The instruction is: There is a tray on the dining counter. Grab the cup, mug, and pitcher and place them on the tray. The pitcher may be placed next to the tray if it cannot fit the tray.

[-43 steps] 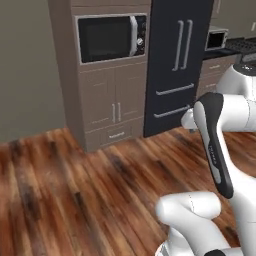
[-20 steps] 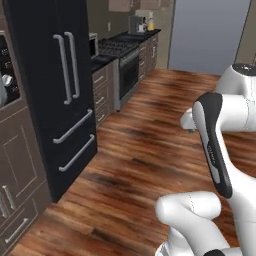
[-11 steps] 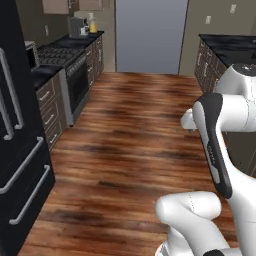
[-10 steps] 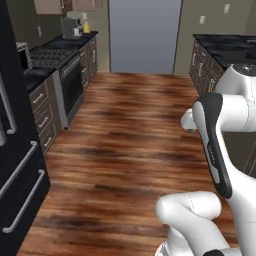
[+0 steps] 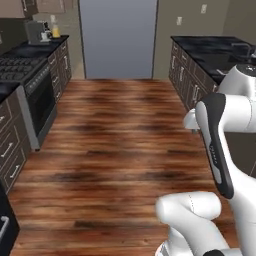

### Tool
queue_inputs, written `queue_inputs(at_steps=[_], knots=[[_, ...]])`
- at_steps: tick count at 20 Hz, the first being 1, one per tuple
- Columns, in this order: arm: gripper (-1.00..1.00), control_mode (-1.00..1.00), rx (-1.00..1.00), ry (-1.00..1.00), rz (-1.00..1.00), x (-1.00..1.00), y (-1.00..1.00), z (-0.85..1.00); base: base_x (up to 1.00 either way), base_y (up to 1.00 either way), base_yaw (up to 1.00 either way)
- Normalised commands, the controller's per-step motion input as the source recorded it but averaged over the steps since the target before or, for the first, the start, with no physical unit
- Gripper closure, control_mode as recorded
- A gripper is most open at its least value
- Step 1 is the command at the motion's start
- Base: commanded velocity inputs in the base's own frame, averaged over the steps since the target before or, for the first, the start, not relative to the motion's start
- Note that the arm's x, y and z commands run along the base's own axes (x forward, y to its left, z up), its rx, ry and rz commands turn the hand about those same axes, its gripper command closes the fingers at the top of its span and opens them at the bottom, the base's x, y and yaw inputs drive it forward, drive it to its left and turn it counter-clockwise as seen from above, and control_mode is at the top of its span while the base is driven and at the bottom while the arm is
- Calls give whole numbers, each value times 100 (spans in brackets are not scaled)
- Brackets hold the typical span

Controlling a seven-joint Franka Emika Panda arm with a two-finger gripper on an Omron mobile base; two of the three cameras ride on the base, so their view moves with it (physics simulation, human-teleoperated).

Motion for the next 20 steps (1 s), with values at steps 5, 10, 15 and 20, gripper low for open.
queue_inputs(at_steps=[5,10,15,20], knots=[[-100,100,0,0,0,0,0,0,100,0,-19],[-100,100,0,0,0,0,0,0,100,0,-22],[-100,100,0,0,0,0,0,0,100,0,-13],[-100,100,0,0,0,0,0,0,100,4,0]])
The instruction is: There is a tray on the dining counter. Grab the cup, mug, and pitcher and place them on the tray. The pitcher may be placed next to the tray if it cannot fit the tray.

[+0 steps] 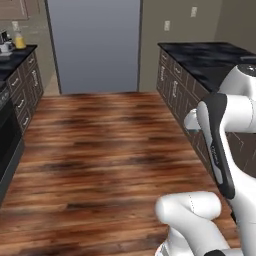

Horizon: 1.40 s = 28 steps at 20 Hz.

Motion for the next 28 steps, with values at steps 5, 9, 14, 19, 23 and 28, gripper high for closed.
queue_inputs(at_steps=[5,9,14,19,23,28], knots=[[-100,100,0,0,0,0,0,0,100,3,0],[-100,100,0,0,0,0,0,0,100,6,0],[-100,100,0,0,0,0,0,0,100,25,8],[-100,100,0,0,0,0,0,0,100,18,10],[-100,100,0,0,0,0,0,0,100,17,10],[-100,100,0,0,0,0,0,0,100,18,11]])
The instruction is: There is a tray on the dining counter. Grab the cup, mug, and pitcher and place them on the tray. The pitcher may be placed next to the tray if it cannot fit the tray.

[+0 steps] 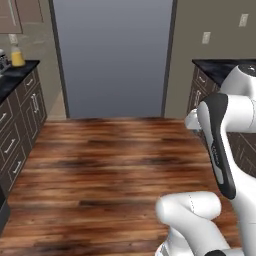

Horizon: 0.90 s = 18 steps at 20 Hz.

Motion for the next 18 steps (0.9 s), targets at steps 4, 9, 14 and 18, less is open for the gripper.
queue_inputs(at_steps=[4,9,14,18], knots=[[-100,100,0,0,0,0,0,0,100,17,12],[-100,100,0,0,0,0,0,0,100,4,14],[-100,100,0,0,0,0,0,0,100,0,19],[-100,100,0,0,0,0,0,0,100,0,28]])
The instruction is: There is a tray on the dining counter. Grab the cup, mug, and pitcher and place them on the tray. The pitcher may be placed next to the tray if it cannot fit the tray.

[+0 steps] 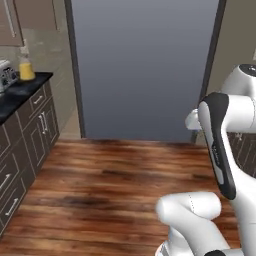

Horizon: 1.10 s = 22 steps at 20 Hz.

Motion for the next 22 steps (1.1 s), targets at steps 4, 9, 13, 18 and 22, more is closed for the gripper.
queue_inputs(at_steps=[4,9,13,18,22], knots=[[-100,100,0,0,0,0,0,0,100,0,34],[-100,100,0,0,0,0,0,0,99,-7,47],[-100,100,0,0,0,0,0,0,82,-18,50],[-100,100,0,0,0,0,0,0,62,-29,57],[-100,100,0,0,0,0,0,0,45,-42,61]])
